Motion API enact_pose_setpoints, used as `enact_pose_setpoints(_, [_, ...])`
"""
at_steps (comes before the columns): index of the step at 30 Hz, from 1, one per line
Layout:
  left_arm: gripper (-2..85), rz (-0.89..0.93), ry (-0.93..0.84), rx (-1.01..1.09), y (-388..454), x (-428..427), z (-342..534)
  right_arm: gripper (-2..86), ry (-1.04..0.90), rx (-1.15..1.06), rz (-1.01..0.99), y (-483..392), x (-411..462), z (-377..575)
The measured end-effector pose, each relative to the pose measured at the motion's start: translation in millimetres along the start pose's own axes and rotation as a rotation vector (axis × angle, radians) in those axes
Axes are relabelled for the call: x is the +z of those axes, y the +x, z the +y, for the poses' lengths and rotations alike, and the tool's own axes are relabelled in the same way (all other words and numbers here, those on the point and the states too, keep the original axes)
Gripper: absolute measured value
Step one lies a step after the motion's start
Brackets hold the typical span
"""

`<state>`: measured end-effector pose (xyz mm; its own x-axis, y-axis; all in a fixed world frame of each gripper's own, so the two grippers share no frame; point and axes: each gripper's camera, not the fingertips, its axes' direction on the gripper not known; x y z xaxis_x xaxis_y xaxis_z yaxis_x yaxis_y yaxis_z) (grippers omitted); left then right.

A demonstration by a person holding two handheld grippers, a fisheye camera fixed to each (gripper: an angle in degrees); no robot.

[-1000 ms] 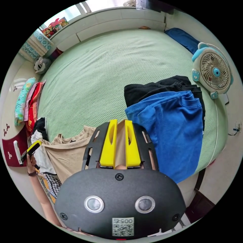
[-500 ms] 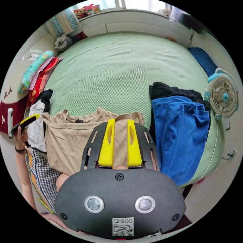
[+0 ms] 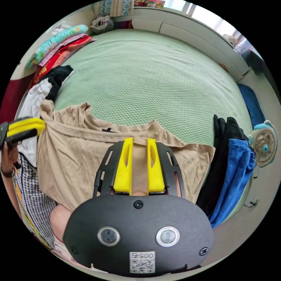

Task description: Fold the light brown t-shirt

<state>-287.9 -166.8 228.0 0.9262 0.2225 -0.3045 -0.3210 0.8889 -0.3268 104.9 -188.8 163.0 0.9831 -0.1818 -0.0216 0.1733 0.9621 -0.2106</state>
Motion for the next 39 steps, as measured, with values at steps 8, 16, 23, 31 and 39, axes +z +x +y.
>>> enact_pose_setpoints(8, [4.8,-0.05,0.047,-0.119,-2.6,5.9,-14.6,6.7,0.024,0.0,-0.065,-2.1,-23.3,6.9])
enact_pose_setpoints(16, [4.6,-0.046,0.169,-0.093,17.5,-38.5,0.1,7.8,-0.034,-0.18,-0.088,-52.8,-9.2,38.4])
enact_pose_setpoints(23, [4.8,-0.02,0.085,0.07,60.7,-28.3,26.7,7.1,0.015,0.065,-0.068,-44.7,-17.7,13.6])
enact_pose_setpoints(31, [4.6,-0.038,0.007,0.064,84.5,3.6,32.7,7.0,0.042,-0.076,-0.142,-53.6,-46.2,48.1])
enact_pose_setpoints(39, [4.4,-0.07,0.079,-0.016,89.8,-9.9,34.8,9.1,0.014,-0.286,-0.072,-88.4,-41.5,80.6])
